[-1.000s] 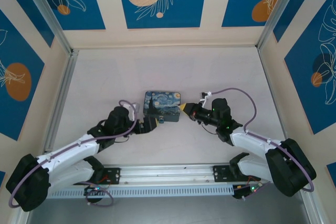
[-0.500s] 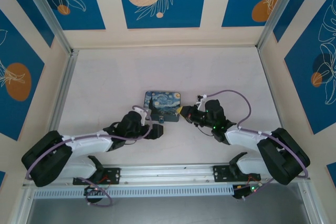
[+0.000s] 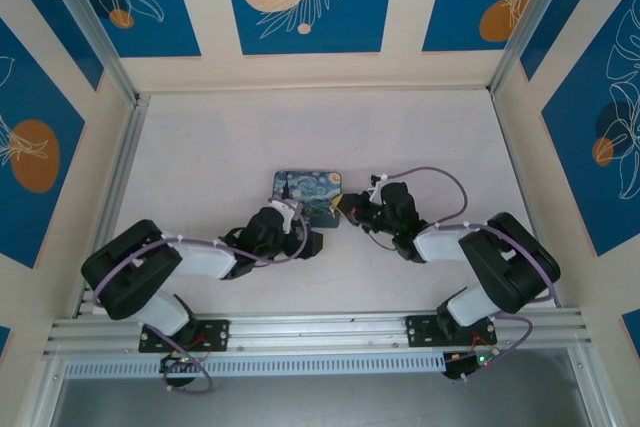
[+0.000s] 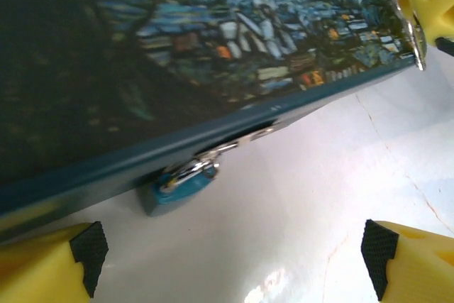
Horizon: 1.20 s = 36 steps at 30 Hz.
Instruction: Unlock a padlock with a key
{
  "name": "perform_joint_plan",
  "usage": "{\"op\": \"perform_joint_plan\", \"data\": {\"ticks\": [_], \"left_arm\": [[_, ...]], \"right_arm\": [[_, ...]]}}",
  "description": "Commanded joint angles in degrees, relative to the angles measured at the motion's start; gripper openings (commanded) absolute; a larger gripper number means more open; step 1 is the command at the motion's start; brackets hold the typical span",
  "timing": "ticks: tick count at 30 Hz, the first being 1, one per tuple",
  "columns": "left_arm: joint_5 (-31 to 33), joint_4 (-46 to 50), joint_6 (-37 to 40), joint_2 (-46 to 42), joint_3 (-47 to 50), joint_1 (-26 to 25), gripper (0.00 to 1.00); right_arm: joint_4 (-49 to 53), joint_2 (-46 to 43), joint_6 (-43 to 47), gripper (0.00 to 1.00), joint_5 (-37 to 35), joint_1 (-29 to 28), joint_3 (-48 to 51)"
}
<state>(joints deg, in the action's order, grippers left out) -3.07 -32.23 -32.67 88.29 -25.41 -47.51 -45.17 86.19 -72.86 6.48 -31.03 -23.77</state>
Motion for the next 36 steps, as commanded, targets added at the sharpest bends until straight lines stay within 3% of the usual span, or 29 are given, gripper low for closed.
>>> {"op": "perform_joint_plan", "data": {"ticks": [1,12,23,31,36], "left_arm": [[-1.2,-5.4,1.3,3.8,-2.6,-0.6,0.93],[-2.2,-12.9,-2.5,9.5,-4.9,-0.6,0.92],[9.6,-12.9,-4.4,10.4,-2.5,-0.6,0.93],[-1.6,-21.6,-10.4,10.0,-4.3,-0.6,0.89],[-1.8,-24.5,-14.3,7.6,-3.5,-0.4,0.88]], "right_arm": [[-3.3,2.7,-0.8,0.0,0.9,1.1,-1.7],[-6.9,8.4,-2.0,0.0,3.3,3.2,-2.9],[-8.1,9.6,-2.6,0.0,4.6,3.9,-3.4],[-8.5,9.9,-2.9,0.0,4.8,3.9,-3.5],[-8.8,10.0,-3.0,0.0,4.8,3.9,-3.3]]}}
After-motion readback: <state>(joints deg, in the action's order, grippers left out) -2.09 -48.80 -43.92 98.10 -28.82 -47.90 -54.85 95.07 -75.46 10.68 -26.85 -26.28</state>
